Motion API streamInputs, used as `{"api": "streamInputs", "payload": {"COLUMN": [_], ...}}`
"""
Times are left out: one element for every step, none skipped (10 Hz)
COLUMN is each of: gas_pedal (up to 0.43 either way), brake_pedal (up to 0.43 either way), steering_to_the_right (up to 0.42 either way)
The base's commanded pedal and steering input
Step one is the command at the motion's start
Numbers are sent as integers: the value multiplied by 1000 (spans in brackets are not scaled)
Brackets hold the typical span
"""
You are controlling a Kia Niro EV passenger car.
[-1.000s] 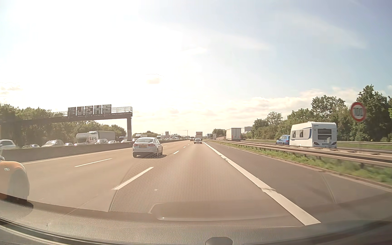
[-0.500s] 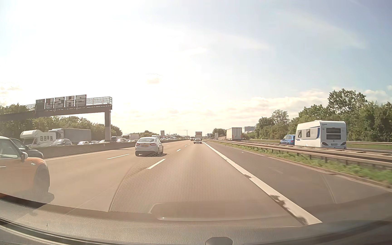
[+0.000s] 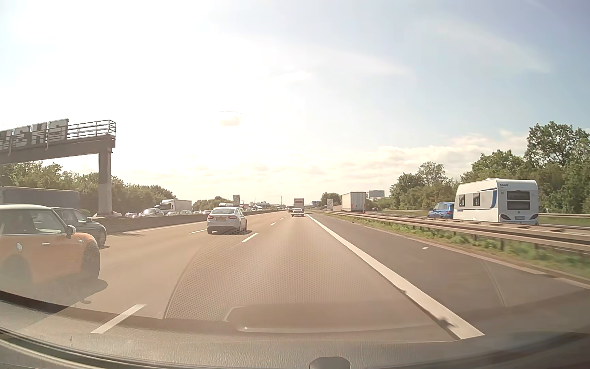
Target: Follow the waypoints while adhering to traffic rules and regulations
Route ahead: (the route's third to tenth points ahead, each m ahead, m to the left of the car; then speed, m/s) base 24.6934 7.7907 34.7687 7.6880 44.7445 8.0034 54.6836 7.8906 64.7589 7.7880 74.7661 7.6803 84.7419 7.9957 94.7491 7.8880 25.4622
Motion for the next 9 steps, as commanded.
{"api": "streamInputs", "payload": {"gas_pedal": [87,87,87,87,87,87,87,87,87], "brake_pedal": [0,0,0,0,0,0,0,0,0], "steering_to_the_right": [-2,-2,-2,-2,-2,-3,-4,-5,-5]}}
